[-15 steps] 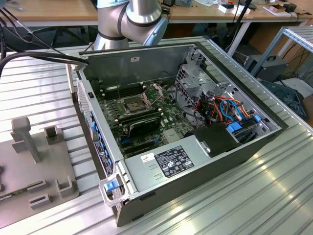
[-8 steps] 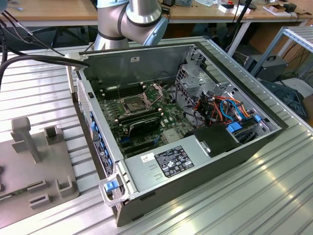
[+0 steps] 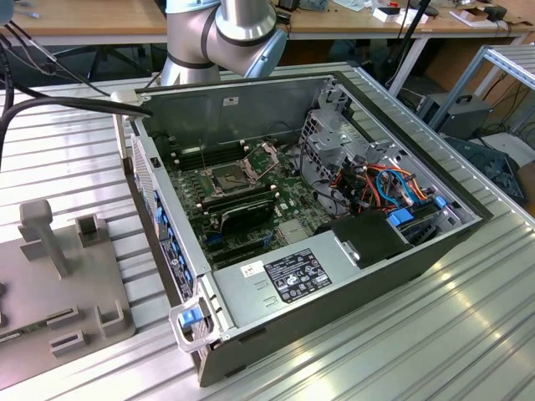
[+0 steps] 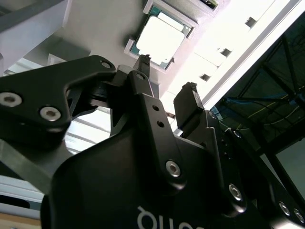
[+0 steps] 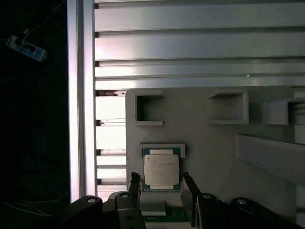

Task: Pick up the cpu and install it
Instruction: 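Pick up the cpu and move it towards the insertion slot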

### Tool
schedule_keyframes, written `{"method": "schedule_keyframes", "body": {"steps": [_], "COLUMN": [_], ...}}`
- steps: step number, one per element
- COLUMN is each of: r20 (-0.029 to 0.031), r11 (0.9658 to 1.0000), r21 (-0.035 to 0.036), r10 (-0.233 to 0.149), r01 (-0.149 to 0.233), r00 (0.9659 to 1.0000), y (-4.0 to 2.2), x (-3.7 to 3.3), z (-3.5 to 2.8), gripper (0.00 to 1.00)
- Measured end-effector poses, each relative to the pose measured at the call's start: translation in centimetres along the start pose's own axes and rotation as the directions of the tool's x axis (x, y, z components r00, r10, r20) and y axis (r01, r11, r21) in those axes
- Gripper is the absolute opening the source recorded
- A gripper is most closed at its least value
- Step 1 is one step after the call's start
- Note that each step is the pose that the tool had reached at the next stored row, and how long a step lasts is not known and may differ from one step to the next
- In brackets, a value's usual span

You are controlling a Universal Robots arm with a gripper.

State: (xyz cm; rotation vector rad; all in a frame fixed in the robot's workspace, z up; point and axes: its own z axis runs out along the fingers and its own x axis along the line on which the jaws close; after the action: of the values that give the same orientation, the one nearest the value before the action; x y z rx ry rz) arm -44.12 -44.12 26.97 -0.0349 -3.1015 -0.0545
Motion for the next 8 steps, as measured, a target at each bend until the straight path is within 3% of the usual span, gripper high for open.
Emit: {"method": "schedule_keyframes", "body": {"steps": [8], "r20": [-0.0001], "r11": [1.0], "r21": [0.0001], "r10": [0.0], "r01": [0.0], "r00": [1.0], "y": [-0.01], "x": [-0.01], "z": [0.26], "gripper": [0.48]}}
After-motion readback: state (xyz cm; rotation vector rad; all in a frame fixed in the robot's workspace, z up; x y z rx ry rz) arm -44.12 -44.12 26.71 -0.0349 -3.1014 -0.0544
